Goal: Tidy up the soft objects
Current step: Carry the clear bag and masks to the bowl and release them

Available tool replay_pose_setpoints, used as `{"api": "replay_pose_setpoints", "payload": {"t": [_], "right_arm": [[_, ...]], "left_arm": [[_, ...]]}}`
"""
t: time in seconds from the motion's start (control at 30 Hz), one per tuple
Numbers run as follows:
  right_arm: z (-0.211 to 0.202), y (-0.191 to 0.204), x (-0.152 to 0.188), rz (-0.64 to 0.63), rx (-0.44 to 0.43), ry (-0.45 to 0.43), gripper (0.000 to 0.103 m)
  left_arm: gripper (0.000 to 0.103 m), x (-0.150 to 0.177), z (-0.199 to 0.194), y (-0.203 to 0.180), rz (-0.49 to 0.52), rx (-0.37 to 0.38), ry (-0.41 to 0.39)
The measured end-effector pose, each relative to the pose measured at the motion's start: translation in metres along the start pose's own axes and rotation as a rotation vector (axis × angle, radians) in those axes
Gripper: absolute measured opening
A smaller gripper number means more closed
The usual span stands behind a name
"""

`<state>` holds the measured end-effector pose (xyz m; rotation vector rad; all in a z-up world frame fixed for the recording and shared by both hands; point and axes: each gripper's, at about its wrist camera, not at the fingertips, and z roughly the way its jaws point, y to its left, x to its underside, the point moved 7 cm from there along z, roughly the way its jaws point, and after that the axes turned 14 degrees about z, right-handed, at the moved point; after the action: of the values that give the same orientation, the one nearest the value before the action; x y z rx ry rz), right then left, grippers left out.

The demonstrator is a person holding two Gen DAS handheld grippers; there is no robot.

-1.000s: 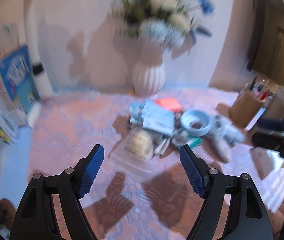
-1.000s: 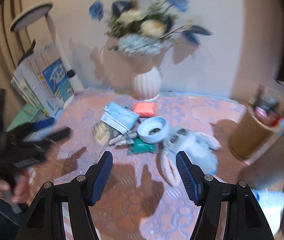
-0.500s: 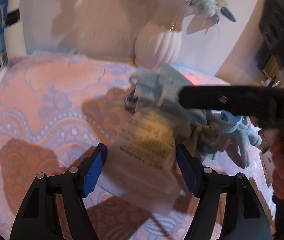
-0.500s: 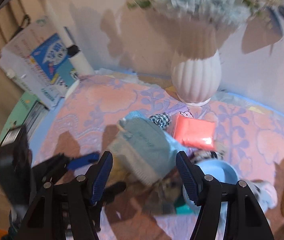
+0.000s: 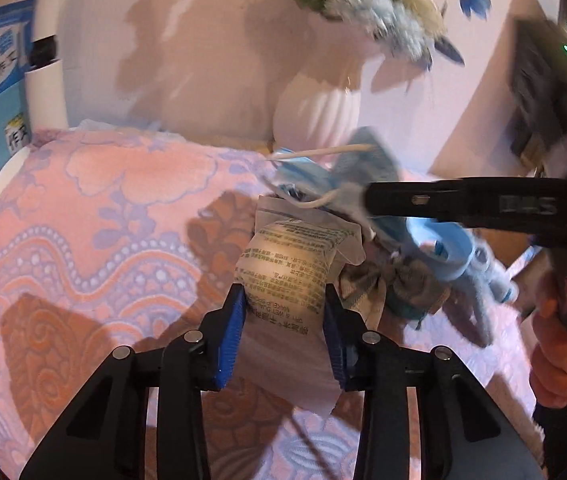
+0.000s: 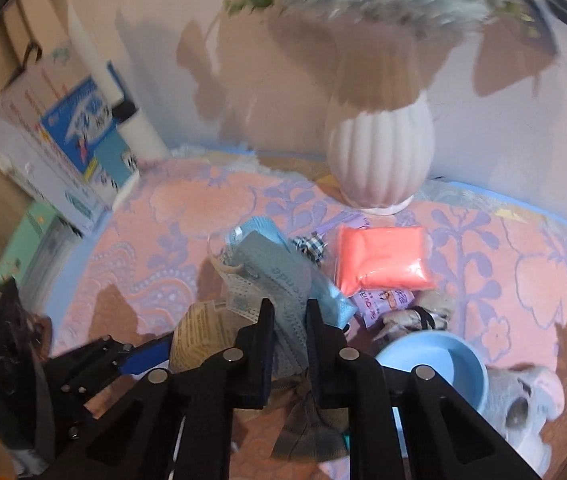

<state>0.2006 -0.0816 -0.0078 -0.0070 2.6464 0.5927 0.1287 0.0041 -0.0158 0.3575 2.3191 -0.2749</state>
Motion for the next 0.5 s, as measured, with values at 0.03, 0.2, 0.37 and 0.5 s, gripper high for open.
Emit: {"api": "replay_pose_setpoints", "payload": {"t": [0.03, 0.2, 0.37, 0.5], "right_arm": [[-0.012, 0.002, -0.001, 0.002, -0.027, -0.023, 0.013], [-0.092, 0.008, 0.008, 0.004, -0.061, -0.149, 0.013], [-0.168, -0.004, 0.034, 0.004, -0.041, -0.260, 0.013], [-0.205, -0.029, 0.058, 0.050, 0.004, -0.309, 0.013]], "left_arm": [[0.034, -0.001, -0.003, 0.003, -0.016, 0.005, -0.014], [0.033, -0.008, -0.017, 0.010, -0.071, 0.019, -0.063], [0.033, -0.015, -0.037, -0.011, -0.040, 0.016, -0.098], [0.033, -0.024, -0.060, -0.044, -0.008, 0.048, -0.138]]}}
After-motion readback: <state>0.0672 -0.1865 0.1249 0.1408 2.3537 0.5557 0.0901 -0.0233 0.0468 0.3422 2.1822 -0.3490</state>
